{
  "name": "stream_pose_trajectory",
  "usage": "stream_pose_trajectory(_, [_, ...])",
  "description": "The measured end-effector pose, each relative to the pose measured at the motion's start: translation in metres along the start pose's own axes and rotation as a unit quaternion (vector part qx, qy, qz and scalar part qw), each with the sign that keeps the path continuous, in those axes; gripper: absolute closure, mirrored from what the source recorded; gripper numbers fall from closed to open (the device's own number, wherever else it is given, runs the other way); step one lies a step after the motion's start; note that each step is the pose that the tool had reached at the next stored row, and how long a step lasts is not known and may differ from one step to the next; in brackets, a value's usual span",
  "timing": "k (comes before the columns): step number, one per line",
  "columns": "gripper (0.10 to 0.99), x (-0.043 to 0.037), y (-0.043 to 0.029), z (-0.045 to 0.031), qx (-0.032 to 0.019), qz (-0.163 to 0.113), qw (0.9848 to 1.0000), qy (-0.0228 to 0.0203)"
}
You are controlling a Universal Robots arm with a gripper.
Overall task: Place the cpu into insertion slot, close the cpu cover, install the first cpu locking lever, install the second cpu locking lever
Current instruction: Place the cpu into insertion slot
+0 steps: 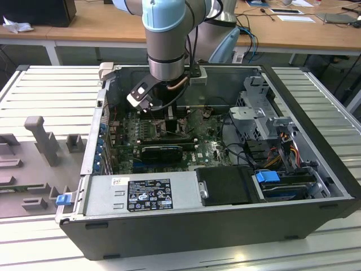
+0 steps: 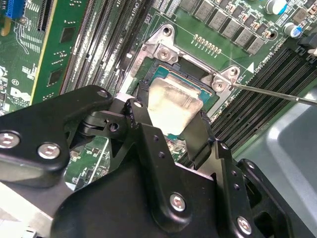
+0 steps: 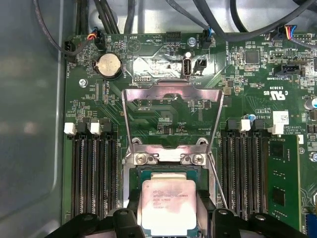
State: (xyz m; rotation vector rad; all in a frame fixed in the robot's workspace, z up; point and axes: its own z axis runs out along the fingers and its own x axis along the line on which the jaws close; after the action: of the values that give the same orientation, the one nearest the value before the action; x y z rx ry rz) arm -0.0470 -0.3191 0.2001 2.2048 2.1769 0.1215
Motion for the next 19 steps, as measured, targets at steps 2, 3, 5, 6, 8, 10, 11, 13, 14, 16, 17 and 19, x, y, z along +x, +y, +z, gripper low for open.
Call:
stream_pose_trajectory(2, [0.557, 0.0001, 0.0, 0.0001, 0.0, 0.0, 1.0, 0.0002])
stream_pose_trajectory(3, [0.545, 0.0, 0.0, 0.0001, 0.0, 0.0, 1.0, 0.0001])
stream_pose_trajectory(5, [0.482, 0.0, 0.0, 0.0001, -0.0001, 0.0, 1.0, 0.0])
stream_pose_trajectory(6, [0.482, 0.0, 0.0, -0.0001, -0.0001, 0.0, 1.0, 0.0001])
stream_pose_trajectory(8, [0.482, 0.0001, 0.0002, -0.0028, 0.0, 0.0, 1.0, 0.0001])
stream_pose_trajectory(10, [0.482, 0.0002, 0.0006, -0.0068, -0.0001, 0.0, 1.0, 0.0002])
stream_pose_trajectory(11, [0.482, 0.0003, 0.0007, -0.0082, -0.0001, 0.0, 1.0, 0.0002])
stream_pose_trajectory(13, [0.482, 0.0003, 0.001, -0.0111, -0.0001, 0.0, 1.0, 0.0002])
stream_pose_trajectory(14, [0.482, 0.0004, 0.0011, -0.0128, 0.0, 0.0, 1.0, 0.0001])
stream_pose_trajectory(16, [0.482, 0.0004, 0.0013, -0.0151, 0.0, 0.0, 1.0, 0.0001])
stream_pose_trajectory(17, [0.482, 0.0005, 0.0014, -0.0162, 0.0, 0.0, 1.0, 0.0001])
stream_pose_trajectory(19, [0.69, 0.0005, 0.0016, -0.0193, -0.0001, 0.0, 1.0, 0.0001])
